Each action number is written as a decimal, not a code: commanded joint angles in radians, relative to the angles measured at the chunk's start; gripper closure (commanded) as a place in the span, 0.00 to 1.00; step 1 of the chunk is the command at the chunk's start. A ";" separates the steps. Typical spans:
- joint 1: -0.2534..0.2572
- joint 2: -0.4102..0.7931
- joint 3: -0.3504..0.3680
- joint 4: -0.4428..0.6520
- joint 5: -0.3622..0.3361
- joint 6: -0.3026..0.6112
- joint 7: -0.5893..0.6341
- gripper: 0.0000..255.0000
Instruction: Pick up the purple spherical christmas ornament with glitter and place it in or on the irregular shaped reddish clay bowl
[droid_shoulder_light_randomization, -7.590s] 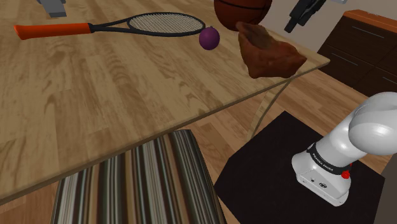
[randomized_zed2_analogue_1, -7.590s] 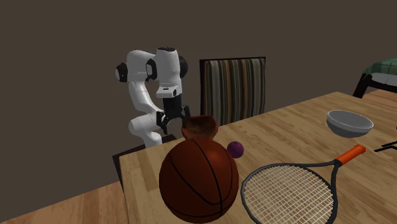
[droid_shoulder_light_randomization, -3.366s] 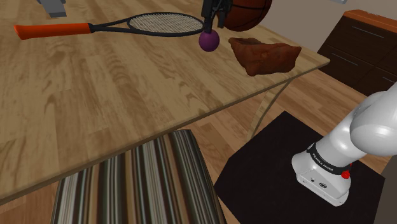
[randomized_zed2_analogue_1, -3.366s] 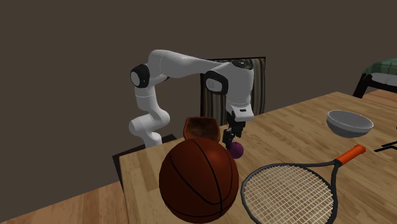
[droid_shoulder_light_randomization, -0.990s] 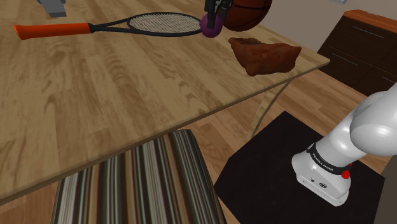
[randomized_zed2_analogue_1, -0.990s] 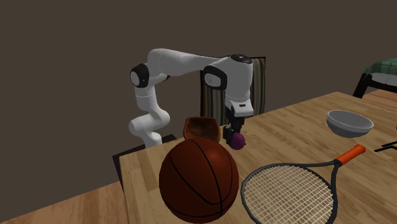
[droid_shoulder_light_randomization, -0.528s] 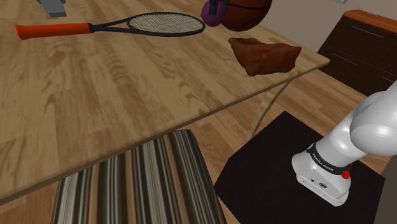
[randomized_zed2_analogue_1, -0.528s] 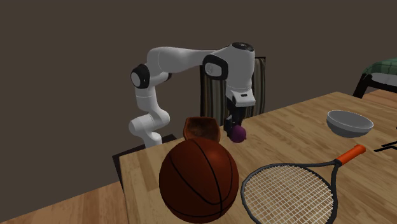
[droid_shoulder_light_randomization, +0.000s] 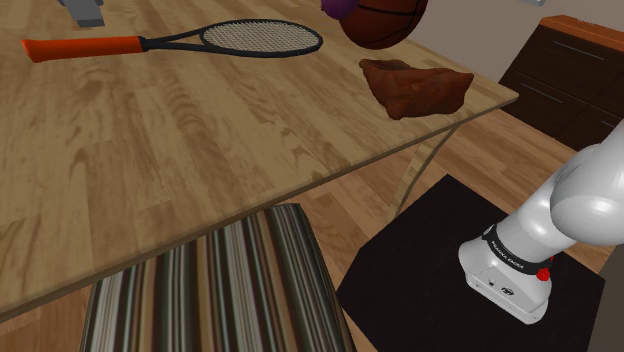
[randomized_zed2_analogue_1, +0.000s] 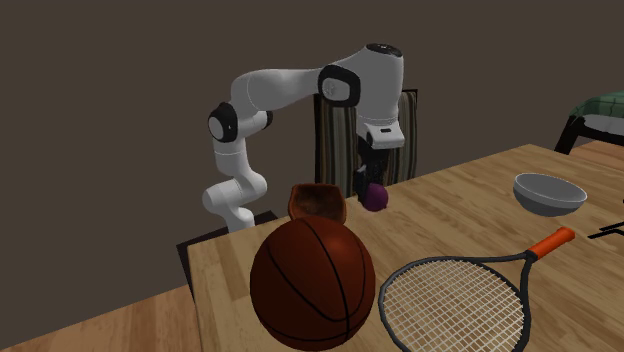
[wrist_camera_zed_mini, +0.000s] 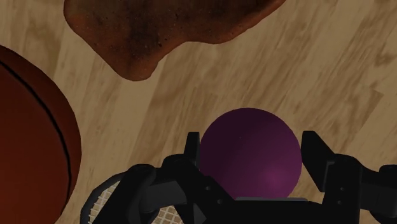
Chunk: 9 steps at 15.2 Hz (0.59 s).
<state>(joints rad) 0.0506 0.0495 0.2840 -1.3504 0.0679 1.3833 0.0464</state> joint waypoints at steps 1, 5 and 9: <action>0.003 0.020 0.002 0.054 -0.005 -0.035 0.006 1.00; 0.011 0.062 0.007 0.167 -0.017 -0.107 0.019 1.00; 0.001 0.034 0.002 0.164 -0.008 -0.131 0.009 1.00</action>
<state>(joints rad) 0.0601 0.1126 0.2904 -1.1547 0.0512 1.2486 0.0647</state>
